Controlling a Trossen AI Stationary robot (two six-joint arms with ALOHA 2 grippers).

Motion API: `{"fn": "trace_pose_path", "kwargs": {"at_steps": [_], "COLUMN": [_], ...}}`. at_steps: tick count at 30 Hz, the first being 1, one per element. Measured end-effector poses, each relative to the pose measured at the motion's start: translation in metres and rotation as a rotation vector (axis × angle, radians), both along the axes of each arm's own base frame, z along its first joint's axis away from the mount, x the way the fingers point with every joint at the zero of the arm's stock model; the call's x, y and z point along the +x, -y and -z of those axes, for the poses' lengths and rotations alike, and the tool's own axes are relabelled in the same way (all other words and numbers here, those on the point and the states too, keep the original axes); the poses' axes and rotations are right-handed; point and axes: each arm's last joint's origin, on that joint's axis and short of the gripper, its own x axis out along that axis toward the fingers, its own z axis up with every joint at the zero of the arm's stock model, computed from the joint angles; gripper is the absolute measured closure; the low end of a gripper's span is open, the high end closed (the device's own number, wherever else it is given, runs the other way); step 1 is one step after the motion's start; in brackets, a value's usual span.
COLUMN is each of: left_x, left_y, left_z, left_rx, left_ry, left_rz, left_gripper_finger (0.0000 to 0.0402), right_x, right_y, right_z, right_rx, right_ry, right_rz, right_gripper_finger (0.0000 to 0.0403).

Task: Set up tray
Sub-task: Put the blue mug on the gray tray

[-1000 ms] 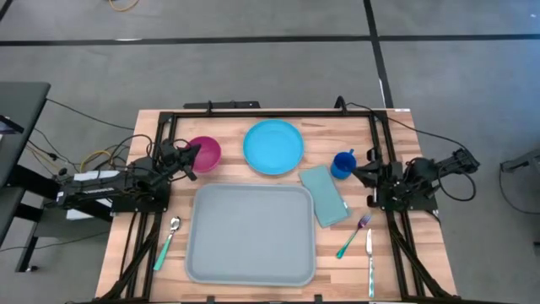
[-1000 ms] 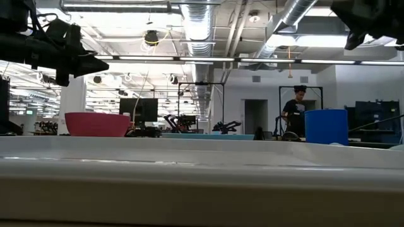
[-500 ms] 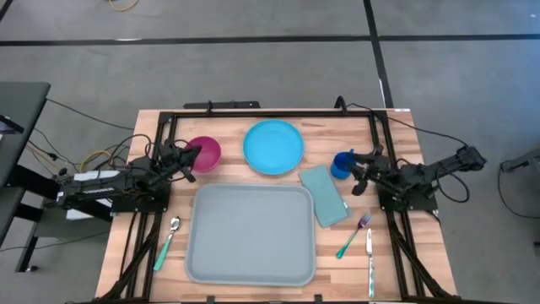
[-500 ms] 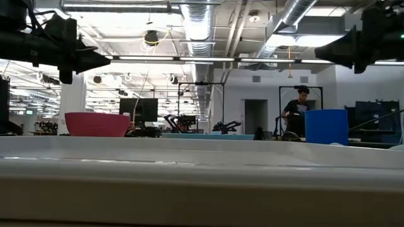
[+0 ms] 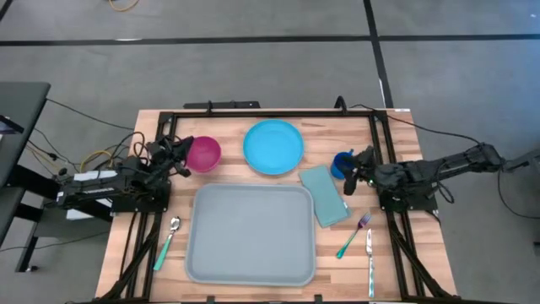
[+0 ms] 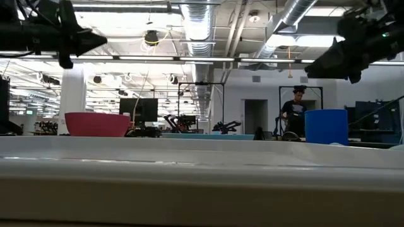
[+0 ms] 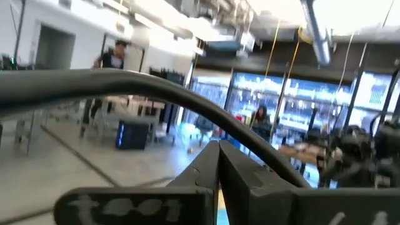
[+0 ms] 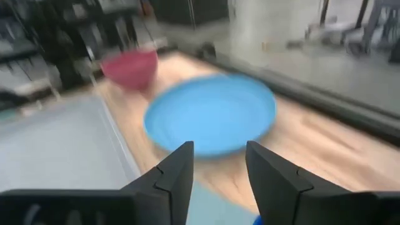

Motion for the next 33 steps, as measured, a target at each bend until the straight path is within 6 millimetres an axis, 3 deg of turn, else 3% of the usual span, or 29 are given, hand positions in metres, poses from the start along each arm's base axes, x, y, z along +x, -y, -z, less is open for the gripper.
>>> {"fn": "trace_pose_path", "kwargs": {"at_steps": [6, 9, 16, 33], "left_x": [-0.004, -0.004, -0.006, -0.006], "left_y": [0.001, 0.001, 0.002, 0.0], "left_z": [-0.008, -0.009, -0.013, -0.01], "left_rx": [0.032, 0.044, 0.092, 0.003], "left_ry": [0.082, 0.08, 0.103, 0.115], "left_rz": [0.003, -0.007, -0.004, -0.046], "left_gripper_finger": [0.0401, 0.0401, 0.0401, 0.0401], "right_x": [0.012, 0.016, 0.028, 0.058], "right_y": [0.004, 0.008, 0.014, 0.039], "right_z": [-0.037, -0.043, -0.025, 0.017], "right_rx": [0.101, 0.156, 0.288, 0.441], "right_ry": [-0.154, -0.297, -0.534, -0.779], "right_rz": [-0.018, 0.031, 0.116, 0.181], "right_gripper_finger": [0.0268, 0.0269, 0.0265, 0.0262]}}
